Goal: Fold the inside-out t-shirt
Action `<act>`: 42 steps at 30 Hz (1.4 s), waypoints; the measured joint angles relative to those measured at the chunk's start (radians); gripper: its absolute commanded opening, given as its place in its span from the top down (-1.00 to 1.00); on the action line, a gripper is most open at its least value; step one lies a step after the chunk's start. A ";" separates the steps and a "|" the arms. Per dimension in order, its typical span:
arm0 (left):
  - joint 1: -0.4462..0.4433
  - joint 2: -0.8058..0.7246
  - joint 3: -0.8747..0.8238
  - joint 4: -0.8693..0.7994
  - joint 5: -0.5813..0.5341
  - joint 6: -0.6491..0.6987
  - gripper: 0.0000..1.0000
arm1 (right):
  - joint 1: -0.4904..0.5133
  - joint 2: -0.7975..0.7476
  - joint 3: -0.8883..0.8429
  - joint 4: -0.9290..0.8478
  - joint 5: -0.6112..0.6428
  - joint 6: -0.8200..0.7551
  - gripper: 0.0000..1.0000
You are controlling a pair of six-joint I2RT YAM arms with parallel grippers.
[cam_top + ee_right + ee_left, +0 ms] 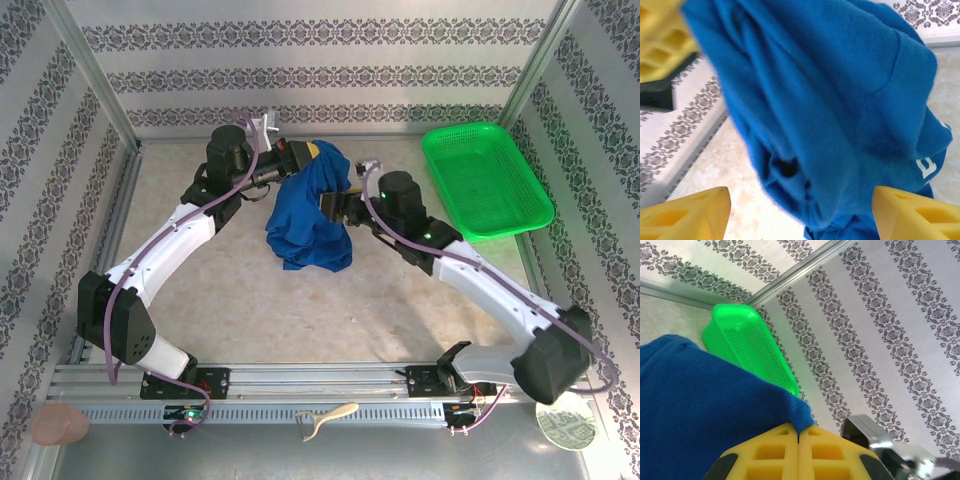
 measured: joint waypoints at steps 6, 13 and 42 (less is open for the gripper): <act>-0.005 0.000 -0.001 0.000 -0.005 -0.018 1.00 | -0.035 0.135 0.086 0.012 -0.018 -0.025 1.00; 0.028 0.008 -0.016 -0.002 -0.042 -0.018 1.00 | -0.138 0.044 -0.019 0.105 -0.253 -0.022 1.00; 0.019 -0.090 -0.196 0.049 -0.006 0.065 -0.59 | -0.242 0.100 -0.165 0.645 -0.656 0.292 1.00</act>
